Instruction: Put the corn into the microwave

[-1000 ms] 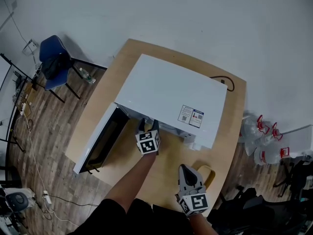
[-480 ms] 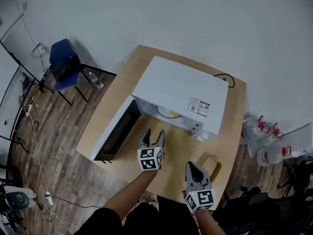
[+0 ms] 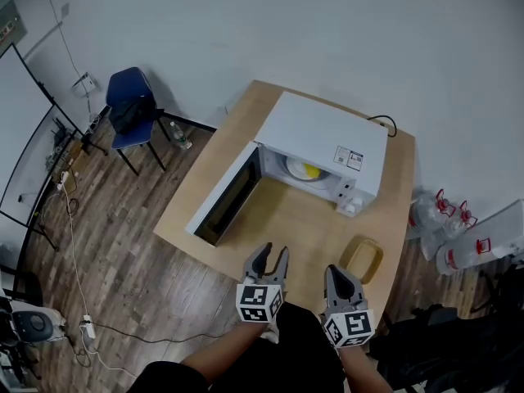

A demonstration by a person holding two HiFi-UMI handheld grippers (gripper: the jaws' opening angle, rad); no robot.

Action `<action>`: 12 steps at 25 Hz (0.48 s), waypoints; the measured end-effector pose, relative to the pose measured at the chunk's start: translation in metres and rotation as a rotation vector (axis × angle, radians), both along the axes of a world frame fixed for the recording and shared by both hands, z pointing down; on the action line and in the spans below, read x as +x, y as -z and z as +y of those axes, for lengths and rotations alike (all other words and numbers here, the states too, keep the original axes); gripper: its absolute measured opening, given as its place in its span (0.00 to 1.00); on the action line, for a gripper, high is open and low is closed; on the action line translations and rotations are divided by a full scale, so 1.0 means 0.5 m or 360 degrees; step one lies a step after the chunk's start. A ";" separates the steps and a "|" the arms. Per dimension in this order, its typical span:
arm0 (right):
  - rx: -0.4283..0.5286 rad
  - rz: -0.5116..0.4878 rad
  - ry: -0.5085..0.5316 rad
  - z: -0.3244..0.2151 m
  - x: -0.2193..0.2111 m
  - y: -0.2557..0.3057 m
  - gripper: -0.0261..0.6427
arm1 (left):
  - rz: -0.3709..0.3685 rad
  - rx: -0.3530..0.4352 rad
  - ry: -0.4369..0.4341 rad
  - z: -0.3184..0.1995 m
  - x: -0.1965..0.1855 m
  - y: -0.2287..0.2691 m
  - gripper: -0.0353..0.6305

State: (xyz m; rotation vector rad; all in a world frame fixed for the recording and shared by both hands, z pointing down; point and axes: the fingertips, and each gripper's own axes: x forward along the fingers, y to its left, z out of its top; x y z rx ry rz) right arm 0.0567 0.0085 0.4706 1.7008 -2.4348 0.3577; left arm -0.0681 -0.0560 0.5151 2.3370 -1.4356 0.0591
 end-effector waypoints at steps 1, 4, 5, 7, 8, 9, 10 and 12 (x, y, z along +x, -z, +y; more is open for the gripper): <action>0.0006 0.0005 0.0002 0.016 -0.007 0.007 0.13 | 0.0010 0.0009 -0.0004 0.032 -0.008 0.014 0.25; 0.0023 0.0028 0.0009 0.064 -0.029 0.027 0.13 | 0.0037 0.0035 -0.0018 0.122 -0.029 0.053 0.13; 0.0030 0.0034 0.0010 0.080 -0.035 0.033 0.13 | 0.0034 0.0046 -0.0029 0.149 -0.032 0.064 0.11; 0.0044 0.0033 0.0004 0.111 -0.046 0.044 0.13 | 0.0020 0.0066 -0.0078 0.198 -0.032 0.082 0.08; 0.0050 0.0035 -0.0001 0.125 -0.051 0.049 0.13 | 0.0008 0.0078 -0.0111 0.220 -0.031 0.089 0.08; 0.0055 0.0042 -0.0005 0.139 -0.056 0.053 0.13 | -0.0012 0.0095 -0.0139 0.239 -0.030 0.095 0.07; 0.0060 0.0054 -0.0008 0.152 -0.060 0.056 0.13 | -0.0036 0.0118 -0.0160 0.256 -0.030 0.102 0.07; 0.0071 0.0088 -0.0011 0.172 -0.067 0.061 0.13 | -0.0076 0.0165 -0.0171 0.279 -0.035 0.115 0.07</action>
